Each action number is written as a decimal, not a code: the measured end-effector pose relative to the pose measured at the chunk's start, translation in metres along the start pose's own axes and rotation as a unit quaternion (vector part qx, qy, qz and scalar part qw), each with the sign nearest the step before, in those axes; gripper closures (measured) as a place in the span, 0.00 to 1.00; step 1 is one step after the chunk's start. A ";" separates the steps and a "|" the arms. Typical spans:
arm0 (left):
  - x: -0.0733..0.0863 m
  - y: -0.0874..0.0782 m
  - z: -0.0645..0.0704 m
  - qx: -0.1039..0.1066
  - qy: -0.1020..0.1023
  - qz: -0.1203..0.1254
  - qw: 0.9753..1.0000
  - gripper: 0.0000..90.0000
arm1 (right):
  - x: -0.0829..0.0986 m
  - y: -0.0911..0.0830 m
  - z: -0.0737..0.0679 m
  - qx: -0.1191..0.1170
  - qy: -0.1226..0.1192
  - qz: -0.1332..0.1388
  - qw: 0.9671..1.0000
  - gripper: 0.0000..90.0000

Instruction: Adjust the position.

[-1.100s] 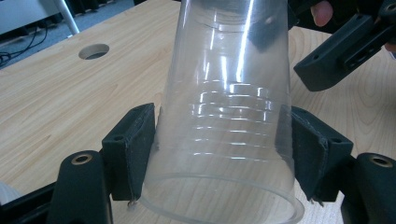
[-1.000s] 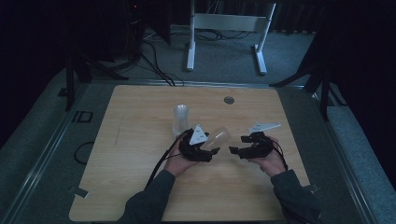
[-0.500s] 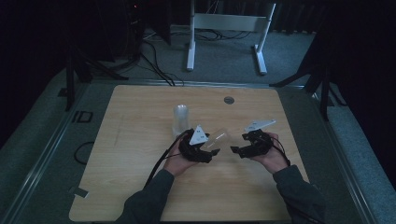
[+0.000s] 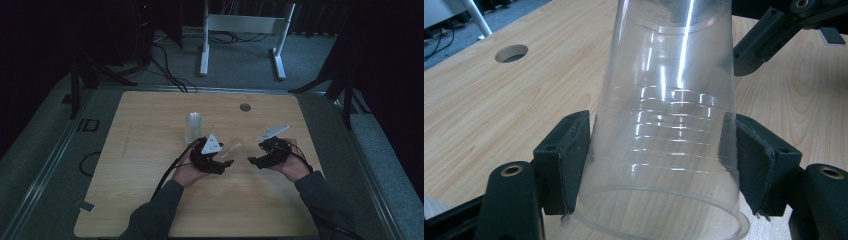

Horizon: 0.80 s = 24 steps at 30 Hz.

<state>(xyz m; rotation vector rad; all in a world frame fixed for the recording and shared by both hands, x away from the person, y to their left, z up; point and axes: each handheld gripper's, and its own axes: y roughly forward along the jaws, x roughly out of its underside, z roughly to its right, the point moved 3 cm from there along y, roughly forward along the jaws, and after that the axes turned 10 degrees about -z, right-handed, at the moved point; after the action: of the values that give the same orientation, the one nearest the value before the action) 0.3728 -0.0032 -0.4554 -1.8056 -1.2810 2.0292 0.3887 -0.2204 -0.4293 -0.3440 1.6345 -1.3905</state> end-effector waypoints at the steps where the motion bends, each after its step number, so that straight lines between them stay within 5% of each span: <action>1: 0.000 0.000 0.000 0.001 0.000 0.000 1.000 0.33 | 0.000 0.000 -0.001 0.001 -0.003 -0.005 1.000 0.31; 9: 0.001 0.002 0.001 0.004 0.008 -0.006 1.000 0.33 | -0.003 -0.001 0.001 0.001 -0.021 -0.024 0.999 0.36; 24: 0.005 0.004 0.003 0.031 0.024 -0.028 0.999 0.33 | -0.010 -0.010 -0.001 0.006 -0.097 -0.075 0.992 0.39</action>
<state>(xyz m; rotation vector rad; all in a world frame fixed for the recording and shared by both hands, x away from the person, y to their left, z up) 0.3705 -0.0042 -0.4618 -1.7585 -1.2276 1.9626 0.3902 -0.2155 -0.4159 -0.5865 1.4639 -1.4297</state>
